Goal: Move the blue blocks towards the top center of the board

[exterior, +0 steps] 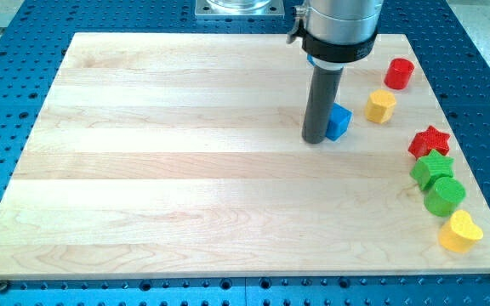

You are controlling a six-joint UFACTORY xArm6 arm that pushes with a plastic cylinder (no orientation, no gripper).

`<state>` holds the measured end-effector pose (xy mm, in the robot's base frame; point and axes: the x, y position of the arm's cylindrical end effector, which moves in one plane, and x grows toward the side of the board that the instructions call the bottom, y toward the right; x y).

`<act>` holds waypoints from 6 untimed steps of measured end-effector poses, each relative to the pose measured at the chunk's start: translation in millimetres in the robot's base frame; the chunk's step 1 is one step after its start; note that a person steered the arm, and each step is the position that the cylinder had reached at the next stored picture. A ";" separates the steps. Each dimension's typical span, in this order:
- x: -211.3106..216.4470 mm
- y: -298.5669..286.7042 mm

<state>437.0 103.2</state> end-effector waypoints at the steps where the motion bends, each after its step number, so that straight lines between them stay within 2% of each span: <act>1: 19.8 7.3; 3: -50.7 18.1; 4: -56.3 20.3; 5: -38.3 25.8; 6: -55.1 41.8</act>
<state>381.9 145.0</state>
